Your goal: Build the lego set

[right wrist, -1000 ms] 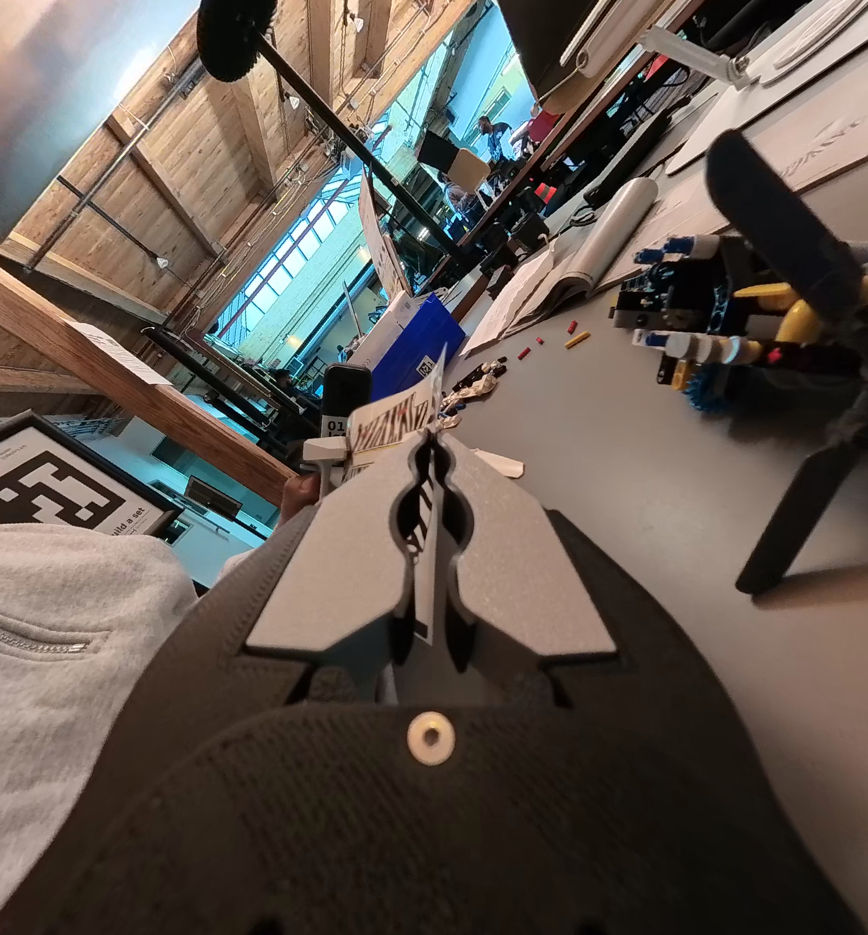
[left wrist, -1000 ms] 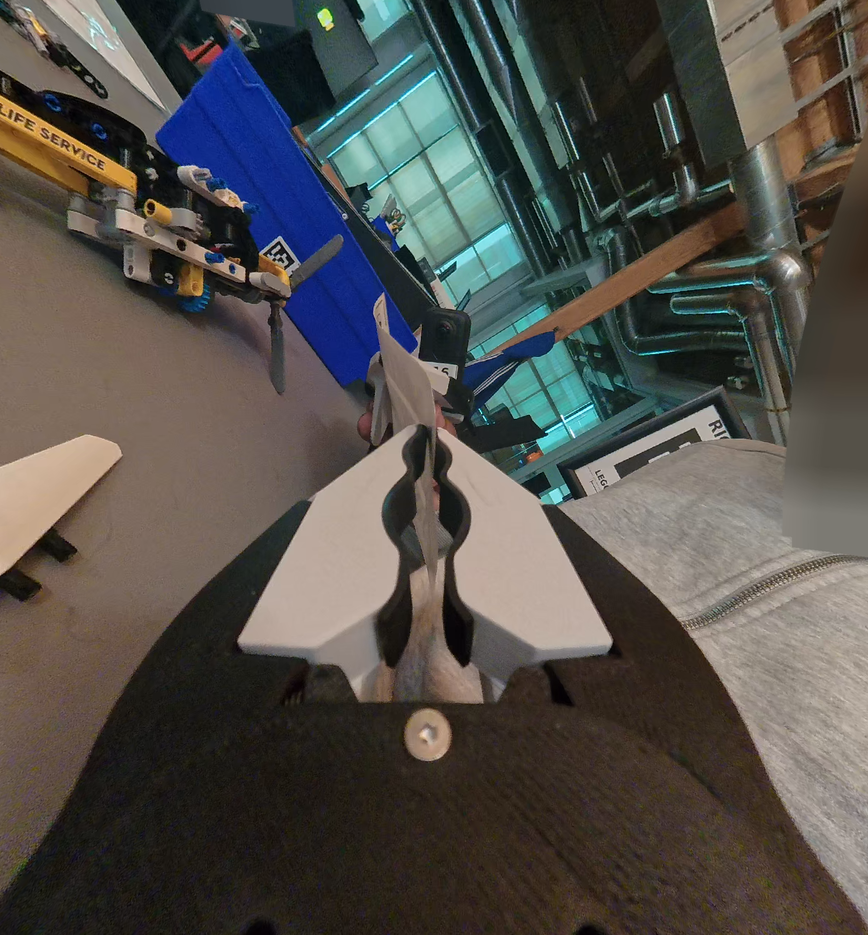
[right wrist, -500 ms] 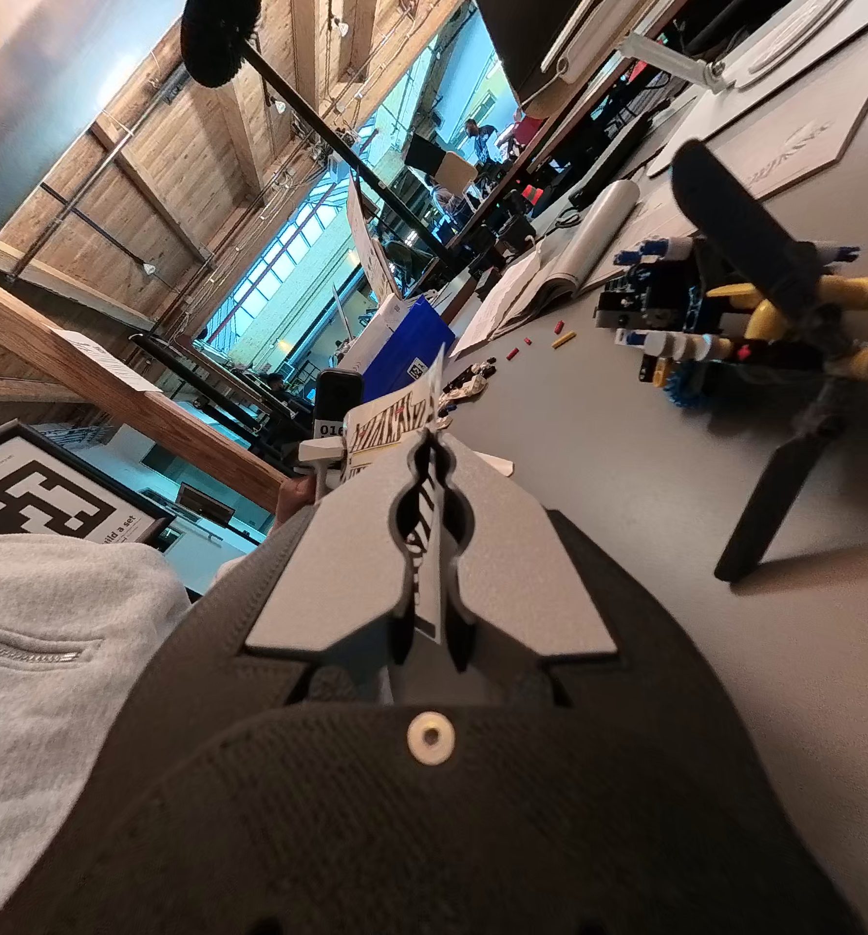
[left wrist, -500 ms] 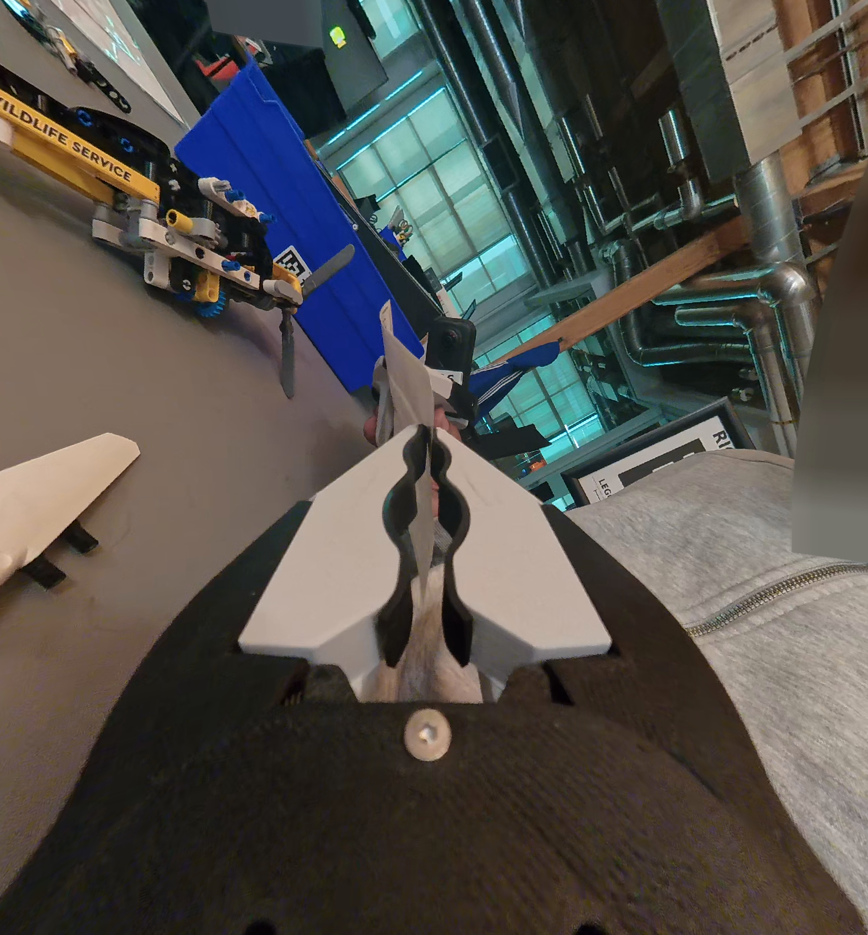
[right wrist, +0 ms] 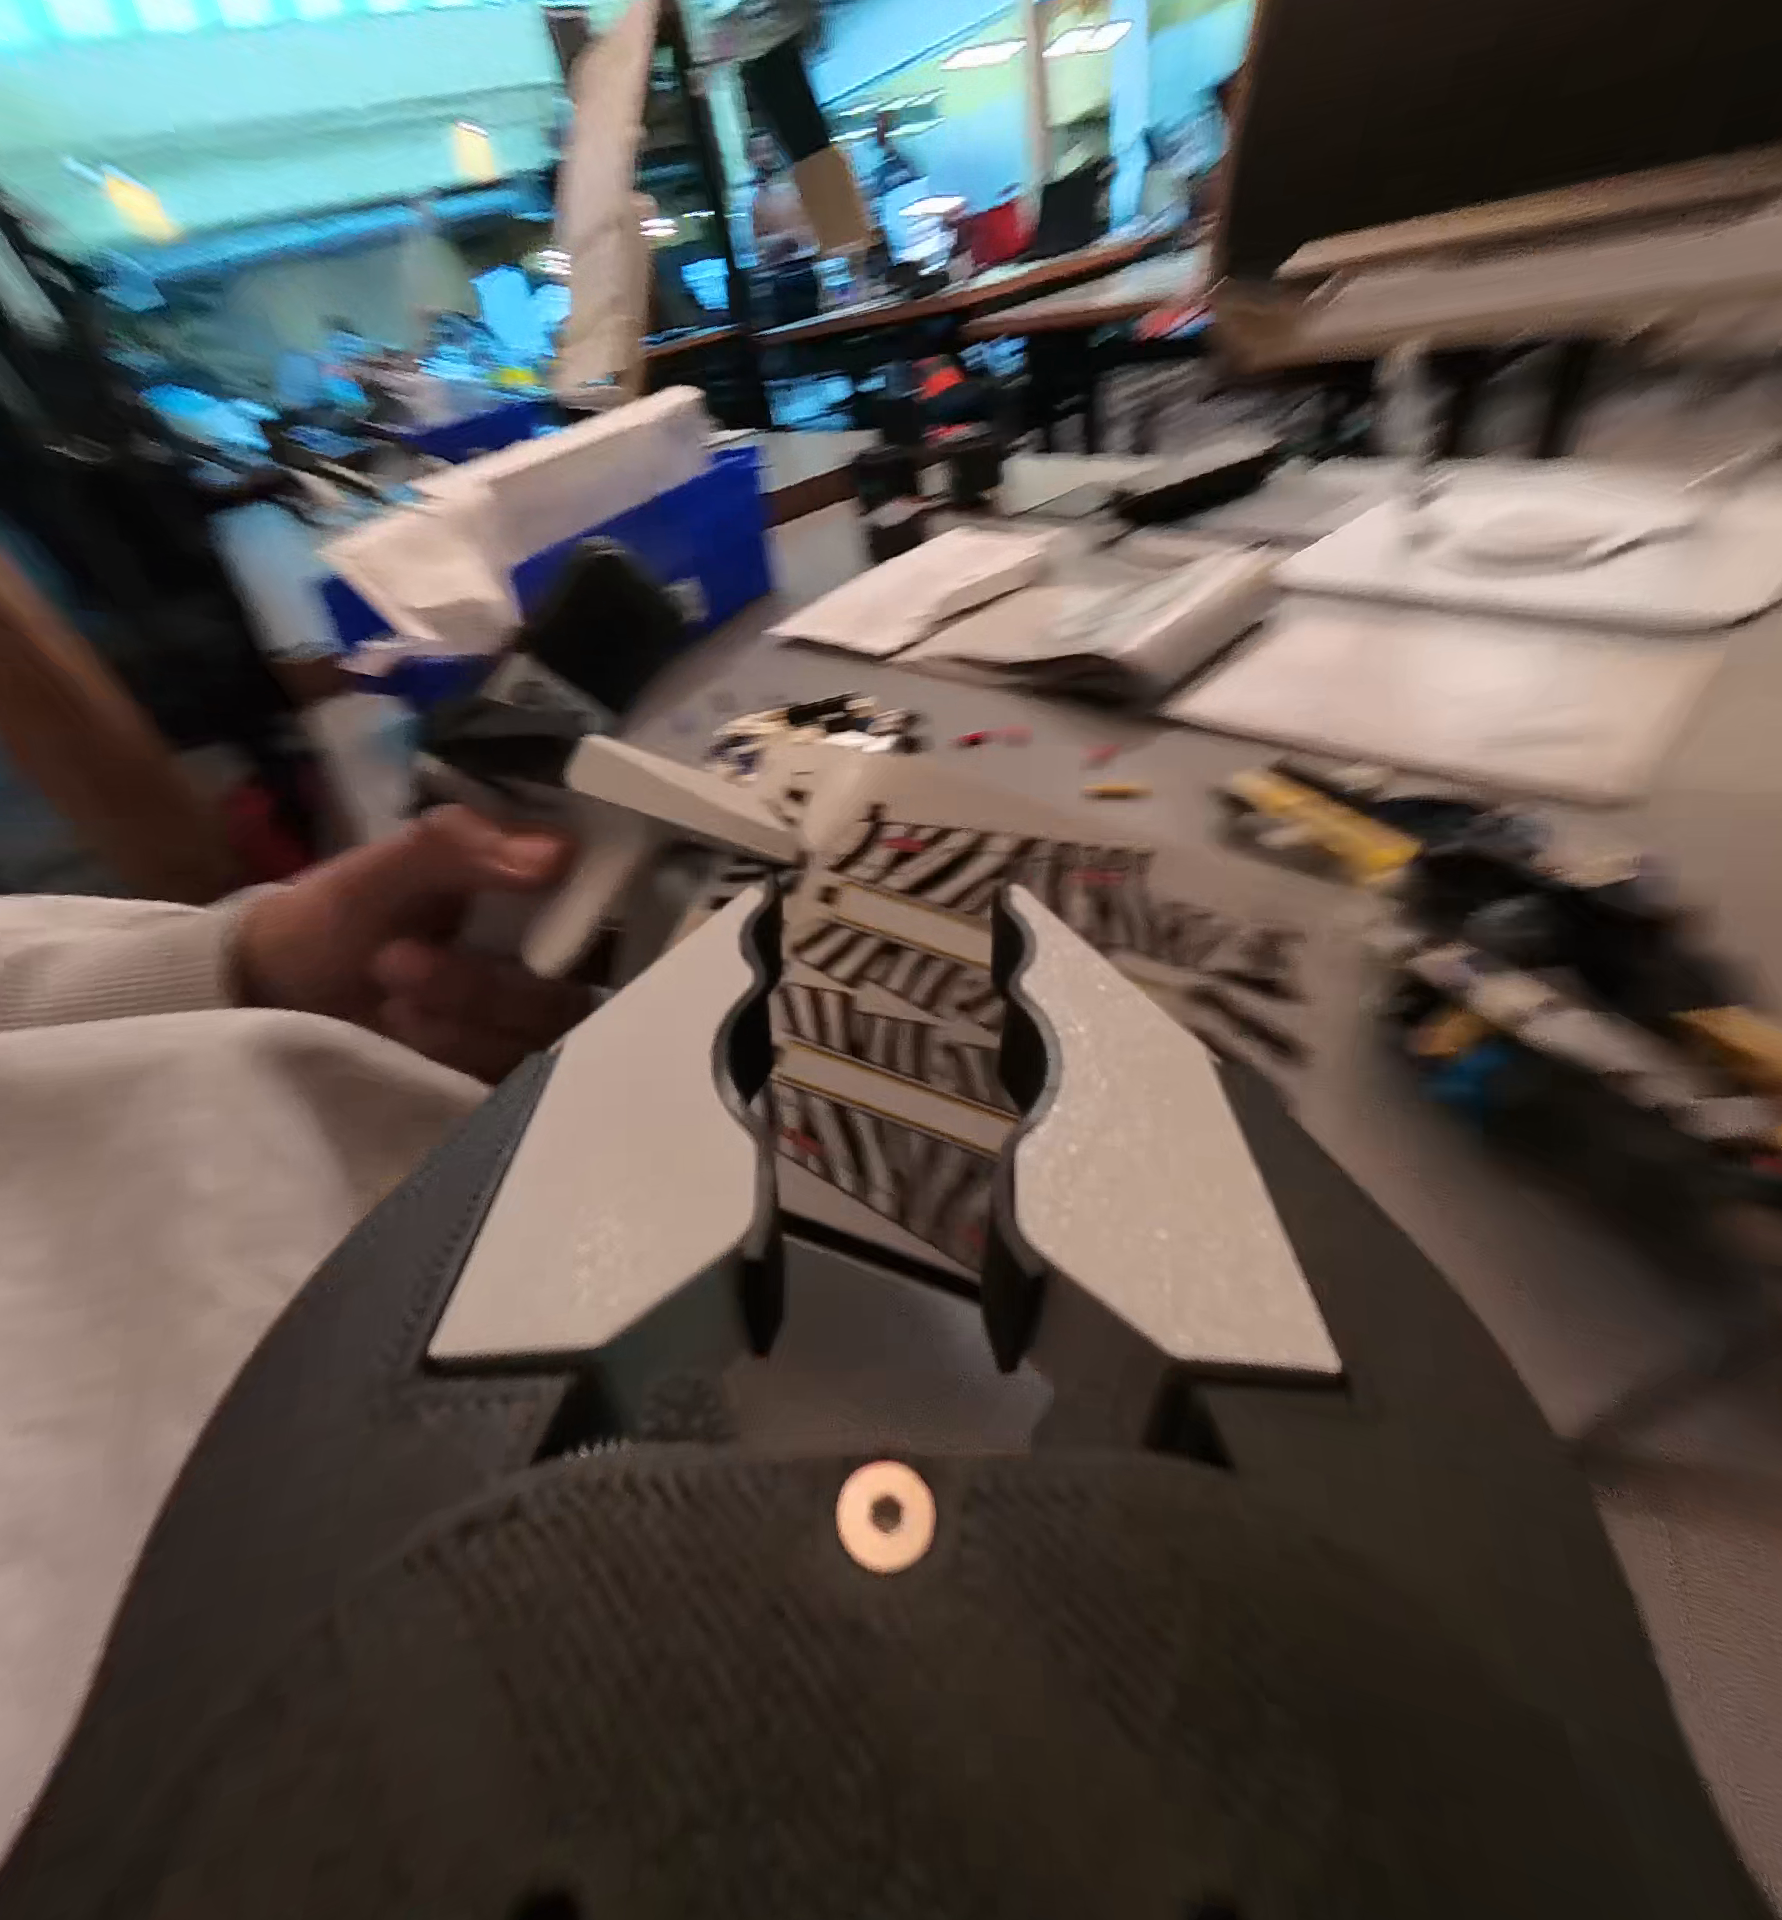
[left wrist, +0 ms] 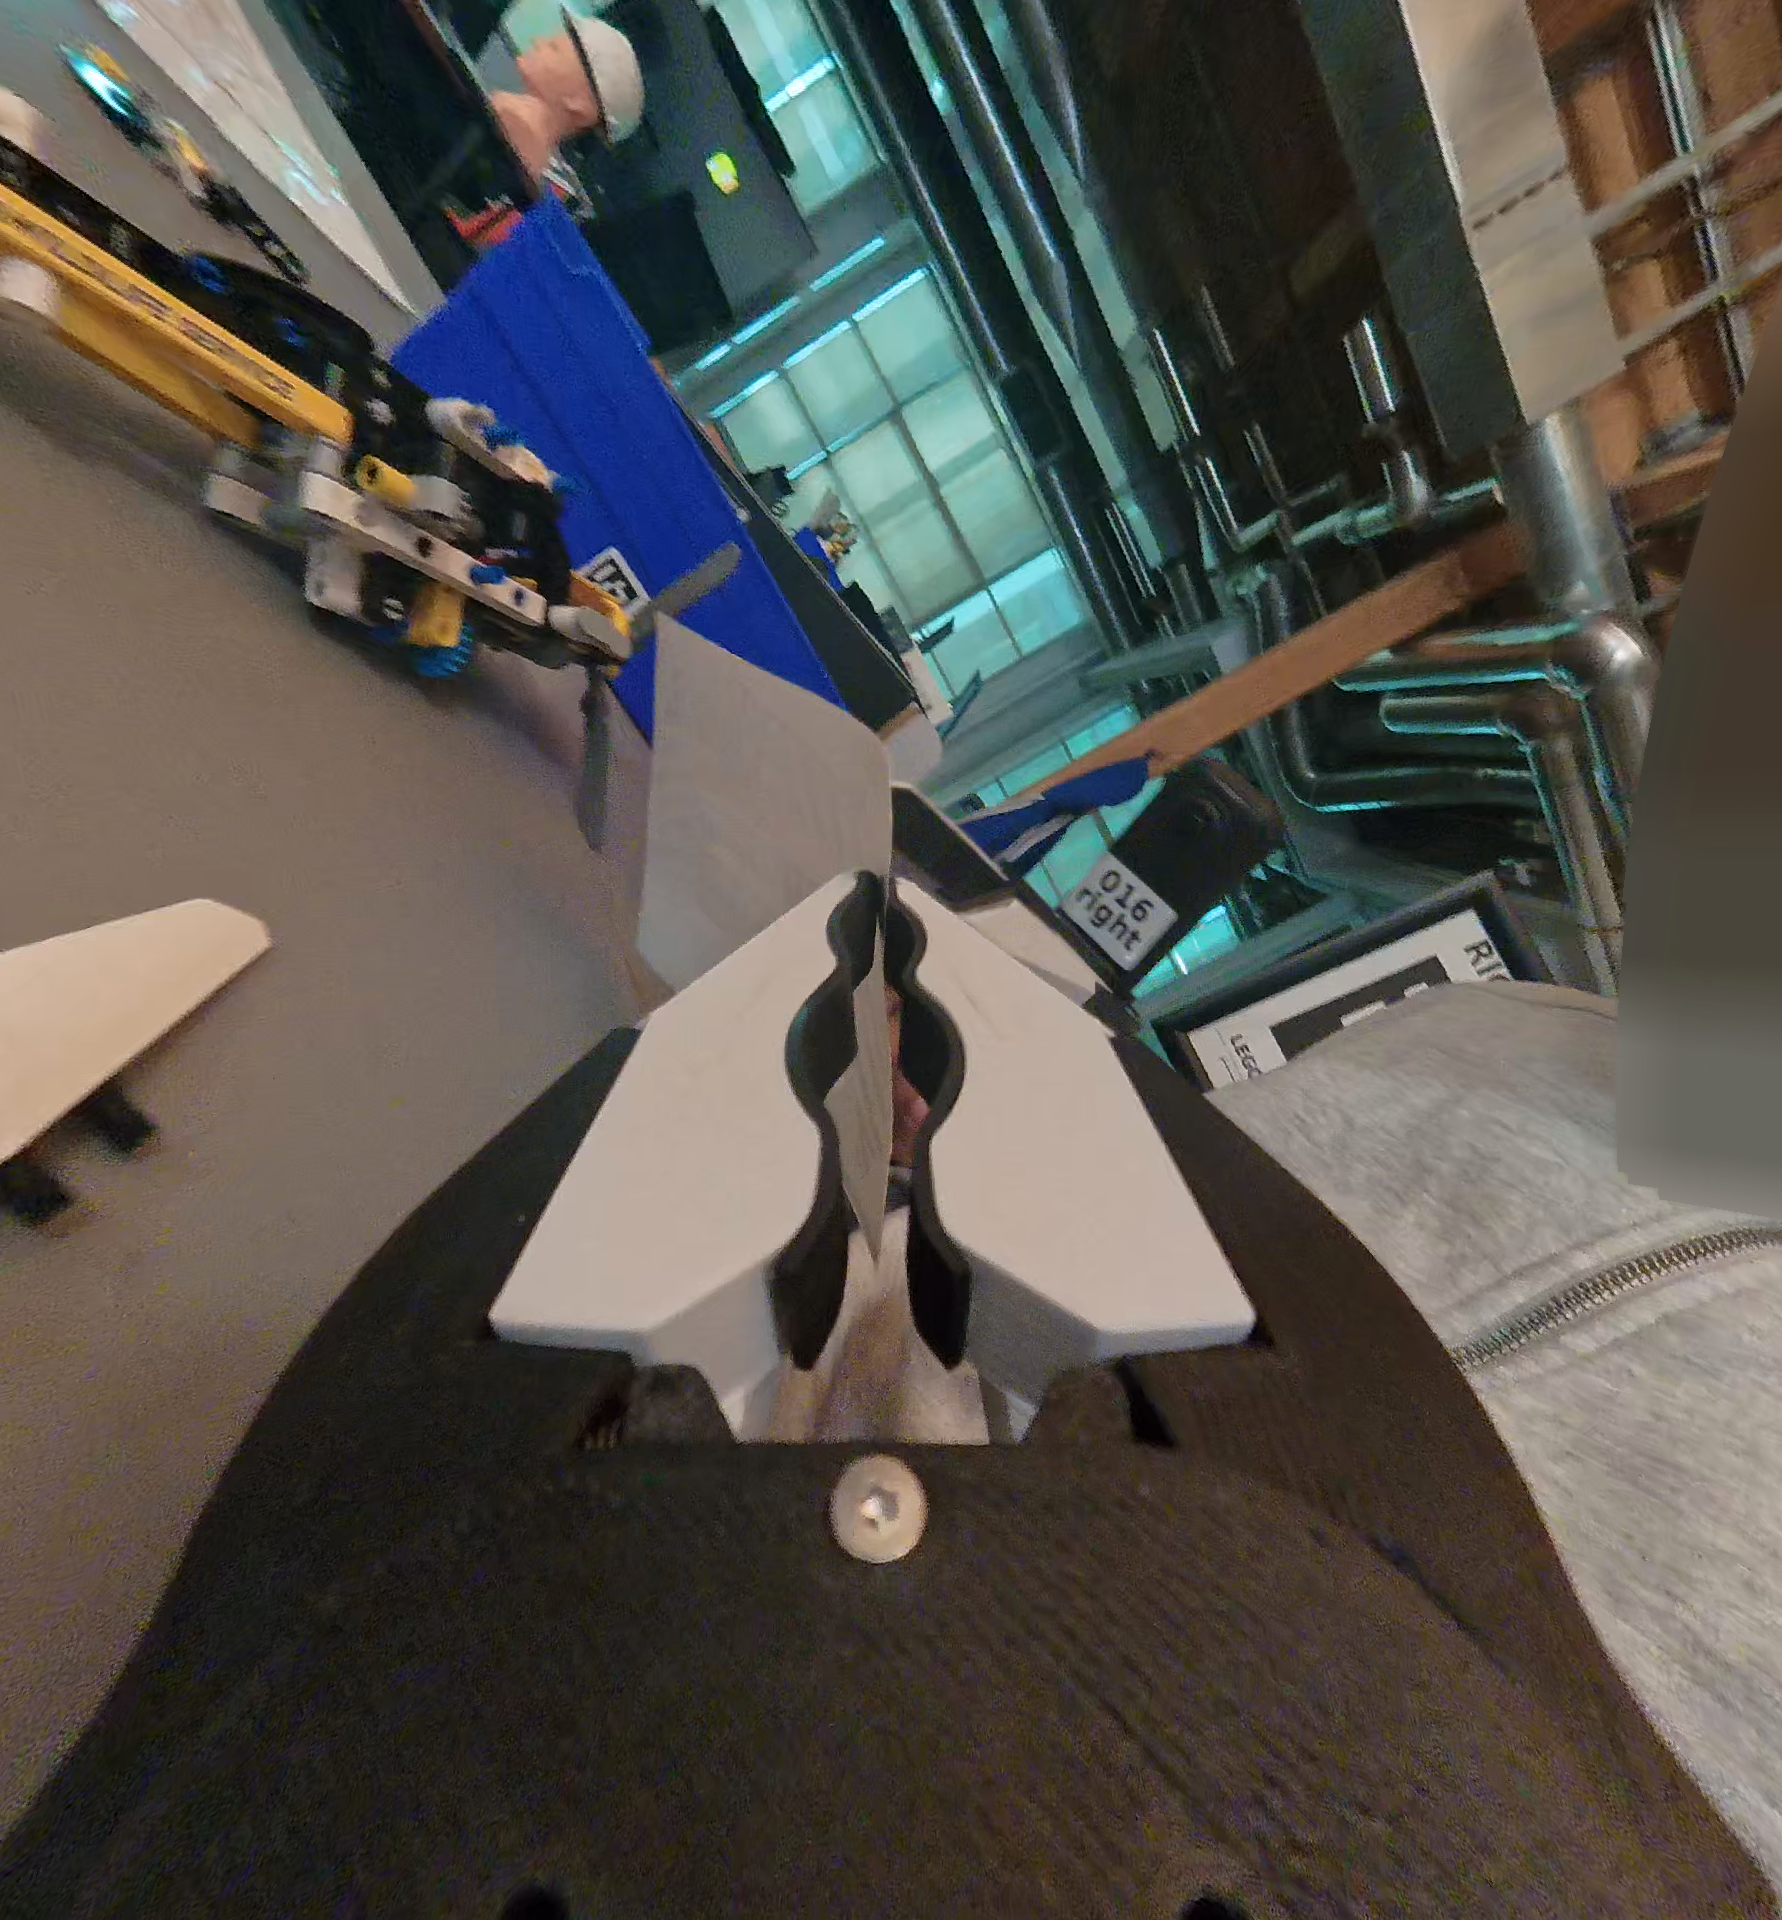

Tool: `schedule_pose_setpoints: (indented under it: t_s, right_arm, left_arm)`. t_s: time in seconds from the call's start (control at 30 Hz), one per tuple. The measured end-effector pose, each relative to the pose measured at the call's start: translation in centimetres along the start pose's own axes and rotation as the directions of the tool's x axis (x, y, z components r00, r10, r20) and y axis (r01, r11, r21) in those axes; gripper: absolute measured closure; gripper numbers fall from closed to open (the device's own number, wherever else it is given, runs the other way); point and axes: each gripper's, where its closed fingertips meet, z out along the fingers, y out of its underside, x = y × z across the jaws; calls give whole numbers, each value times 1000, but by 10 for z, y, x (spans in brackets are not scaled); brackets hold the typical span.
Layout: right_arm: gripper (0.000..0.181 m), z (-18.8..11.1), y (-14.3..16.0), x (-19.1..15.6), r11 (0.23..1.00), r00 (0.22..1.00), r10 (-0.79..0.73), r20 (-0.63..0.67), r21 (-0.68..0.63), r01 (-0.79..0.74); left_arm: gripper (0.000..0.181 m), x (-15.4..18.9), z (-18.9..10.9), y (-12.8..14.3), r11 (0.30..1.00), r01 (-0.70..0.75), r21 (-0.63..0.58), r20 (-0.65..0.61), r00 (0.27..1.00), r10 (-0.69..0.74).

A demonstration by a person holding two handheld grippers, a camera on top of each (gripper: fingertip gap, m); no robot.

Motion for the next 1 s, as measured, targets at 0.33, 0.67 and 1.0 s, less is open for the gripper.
schedule_pose_setpoints:
  t_s: [0.33, 0.67, 1.0]
  right_arm:
    - [142, 2, -4, -28, 905, 852, 406, 329, -12, -426]
    - [163, -4, -14, -46, 873, 769, 438, 466, -16, -487]
    - [181, -10, -20, -37, 871, 779, 420, 464, 35, -491]
  left_arm:
    - [181, 31, 11, 15, 998, -22, -67, -187, 982, 9]
    - [181, 43, 11, 17, 996, -29, -83, -264, 965, 6]
    - [181, 39, 9, 14, 997, -23, -71, -247, 969, 5]
